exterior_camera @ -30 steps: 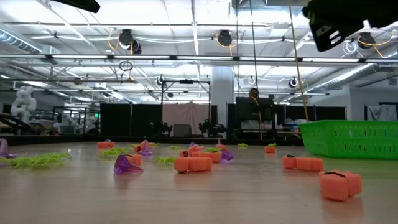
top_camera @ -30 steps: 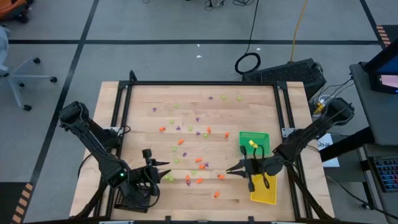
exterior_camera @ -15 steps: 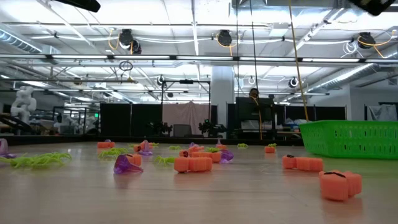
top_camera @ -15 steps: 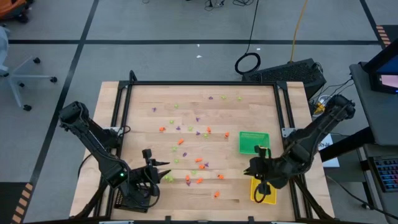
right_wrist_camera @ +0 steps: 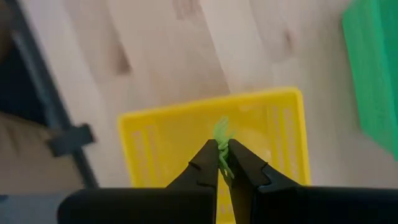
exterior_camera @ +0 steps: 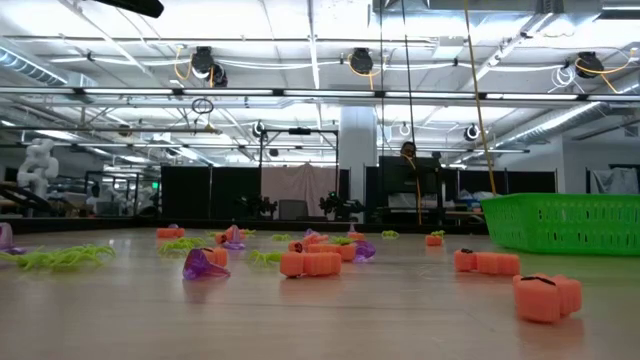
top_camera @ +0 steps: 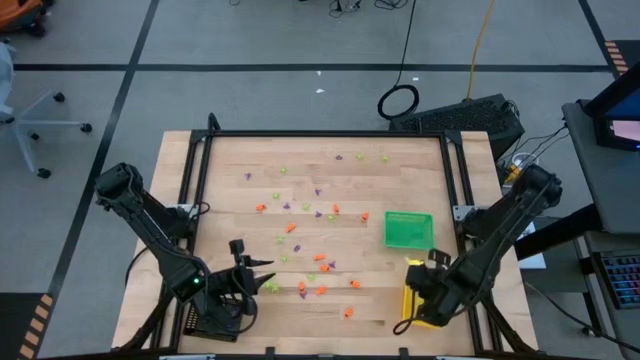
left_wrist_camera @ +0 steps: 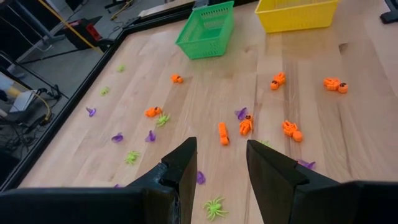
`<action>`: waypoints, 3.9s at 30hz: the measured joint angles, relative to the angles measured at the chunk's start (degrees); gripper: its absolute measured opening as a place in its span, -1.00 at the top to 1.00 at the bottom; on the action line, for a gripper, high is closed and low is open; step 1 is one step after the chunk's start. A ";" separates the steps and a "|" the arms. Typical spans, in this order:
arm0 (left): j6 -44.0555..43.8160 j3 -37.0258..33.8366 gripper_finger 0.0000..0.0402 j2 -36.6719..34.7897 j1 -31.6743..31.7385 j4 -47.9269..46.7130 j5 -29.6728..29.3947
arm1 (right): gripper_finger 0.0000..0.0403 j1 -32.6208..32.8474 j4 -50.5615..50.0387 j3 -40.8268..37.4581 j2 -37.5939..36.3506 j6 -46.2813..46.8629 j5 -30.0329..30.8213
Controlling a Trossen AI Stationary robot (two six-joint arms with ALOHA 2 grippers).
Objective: Sort Halloween decoration
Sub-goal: Put the green spider toy into the yellow bin
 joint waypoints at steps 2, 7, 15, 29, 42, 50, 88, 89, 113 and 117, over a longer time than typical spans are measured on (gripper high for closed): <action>0.02 0.00 0.31 0.00 0.47 0.01 -0.01 | 0.98 0.17 -0.43 -0.03 1.99 -0.08 -0.10; 1.33 0.00 0.31 0.00 2.15 0.66 0.02 | 0.98 0.18 -0.50 -0.24 6.01 -2.79 -0.75; 1.37 0.00 0.31 0.00 4.97 0.59 0.38 | 0.98 0.27 -0.52 -0.26 10.40 -3.92 -1.59; 1.40 0.00 0.31 0.00 5.95 2.11 1.87 | 0.73 0.27 -3.37 -0.33 13.86 -2.12 -1.43; 1.46 0.00 0.31 0.00 5.95 2.06 1.92 | 0.35 0.25 -4.74 0.39 11.67 -3.16 -0.95; 1.58 0.00 0.31 0.00 5.95 2.82 1.92 | 0.40 3.62 -5.86 4.66 5.37 -0.89 12.58; -0.03 -0.02 0.31 6.21 16.77 5.58 25.10 | 0.45 -6.51 32.23 -13.55 4.36 -37.30 57.63; -0.59 -0.02 0.31 6.21 17.00 5.33 25.51 | 0.45 -7.03 33.16 -13.91 4.37 -38.37 54.97; -6.24 -0.02 0.06 10.50 17.41 4.74 28.16 | 0.45 -10.07 56.29 -18.14 4.37 -51.28 37.36; -6.26 -0.02 0.06 11.25 16.95 4.64 28.40 | 0.45 -10.07 58.11 -18.14 4.37 -51.34 35.46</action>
